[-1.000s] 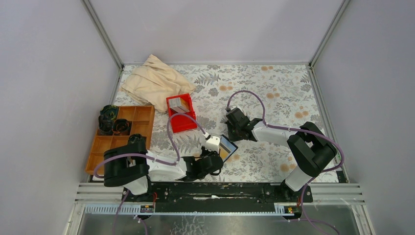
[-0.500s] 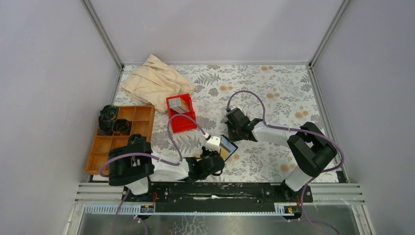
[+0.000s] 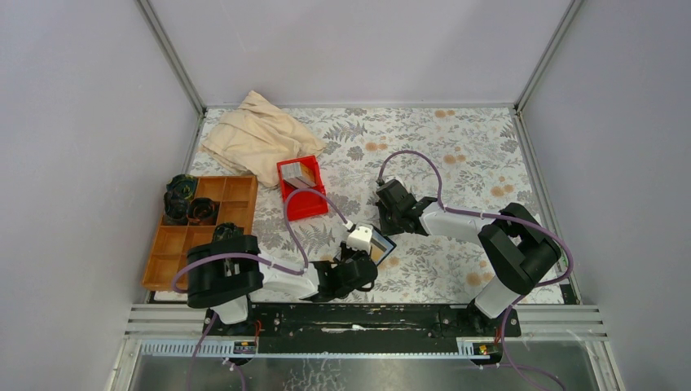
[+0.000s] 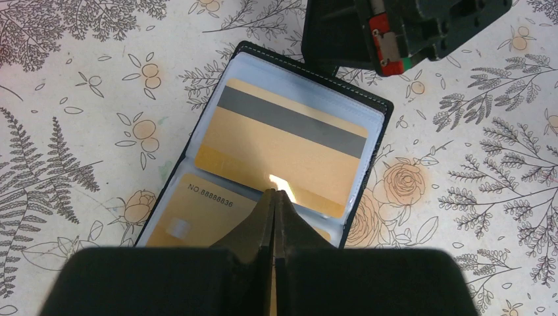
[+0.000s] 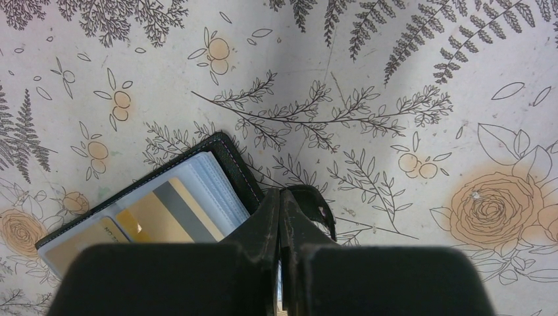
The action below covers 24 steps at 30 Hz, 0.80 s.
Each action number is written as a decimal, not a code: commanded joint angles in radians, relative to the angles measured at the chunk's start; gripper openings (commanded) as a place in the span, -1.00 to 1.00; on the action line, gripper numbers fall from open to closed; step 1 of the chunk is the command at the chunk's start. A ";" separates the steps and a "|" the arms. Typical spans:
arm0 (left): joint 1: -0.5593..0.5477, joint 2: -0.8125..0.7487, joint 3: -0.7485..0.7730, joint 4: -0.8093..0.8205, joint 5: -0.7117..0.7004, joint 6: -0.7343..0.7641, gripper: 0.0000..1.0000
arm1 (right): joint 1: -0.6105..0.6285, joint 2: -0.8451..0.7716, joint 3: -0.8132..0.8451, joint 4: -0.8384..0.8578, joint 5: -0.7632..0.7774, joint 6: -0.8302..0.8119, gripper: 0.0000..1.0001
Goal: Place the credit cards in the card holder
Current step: Insert the credit card into the card holder.
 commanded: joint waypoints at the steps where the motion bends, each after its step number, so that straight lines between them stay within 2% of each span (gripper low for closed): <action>1: -0.005 0.004 0.015 0.088 -0.043 0.038 -1.00 | 0.016 0.000 0.005 0.000 -0.048 0.035 -1.00; 14: 0.003 -0.041 0.003 0.146 -0.094 0.093 -0.96 | 0.066 0.001 0.025 -0.028 -0.013 0.094 -1.00; 20: 0.001 -0.195 -0.083 0.109 -0.079 0.029 -0.93 | 0.077 -0.018 0.022 -0.038 0.008 0.126 -1.00; 24: 0.000 -0.291 -0.136 0.007 -0.042 -0.025 -0.98 | 0.078 -0.005 0.029 -0.045 0.017 0.134 -1.00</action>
